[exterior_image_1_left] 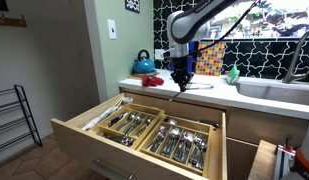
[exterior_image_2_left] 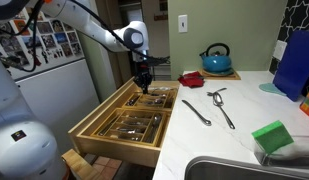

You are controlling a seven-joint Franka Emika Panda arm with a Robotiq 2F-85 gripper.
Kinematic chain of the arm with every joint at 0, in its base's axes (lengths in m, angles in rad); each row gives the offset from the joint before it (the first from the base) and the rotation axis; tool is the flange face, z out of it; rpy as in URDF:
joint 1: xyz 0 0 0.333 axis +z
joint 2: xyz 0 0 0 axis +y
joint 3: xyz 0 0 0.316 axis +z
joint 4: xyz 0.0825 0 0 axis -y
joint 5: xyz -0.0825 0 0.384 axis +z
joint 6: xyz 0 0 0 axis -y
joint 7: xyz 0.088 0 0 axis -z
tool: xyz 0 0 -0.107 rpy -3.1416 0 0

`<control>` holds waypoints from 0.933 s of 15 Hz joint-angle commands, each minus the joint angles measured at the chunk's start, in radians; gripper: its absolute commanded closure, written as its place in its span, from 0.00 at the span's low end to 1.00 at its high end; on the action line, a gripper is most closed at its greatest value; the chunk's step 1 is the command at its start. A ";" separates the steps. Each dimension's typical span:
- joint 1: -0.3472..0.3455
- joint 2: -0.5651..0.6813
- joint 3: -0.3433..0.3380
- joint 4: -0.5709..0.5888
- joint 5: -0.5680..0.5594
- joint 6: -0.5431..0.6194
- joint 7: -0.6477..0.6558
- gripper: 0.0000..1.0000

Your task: Pick up one silver fork from the kitchen counter and put it in the second cutlery compartment from the right in the open drawer

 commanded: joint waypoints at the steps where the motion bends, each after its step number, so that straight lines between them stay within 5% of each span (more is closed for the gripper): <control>1: 0.010 -0.064 -0.001 -0.145 -0.030 0.078 -0.165 0.97; 10: 0.028 -0.037 -0.011 -0.326 0.060 0.313 -0.633 0.97; 11: 0.018 -0.024 0.000 -0.287 0.025 0.268 -0.530 0.92; 14: 0.019 -0.023 0.000 -0.308 0.041 0.295 -0.592 0.92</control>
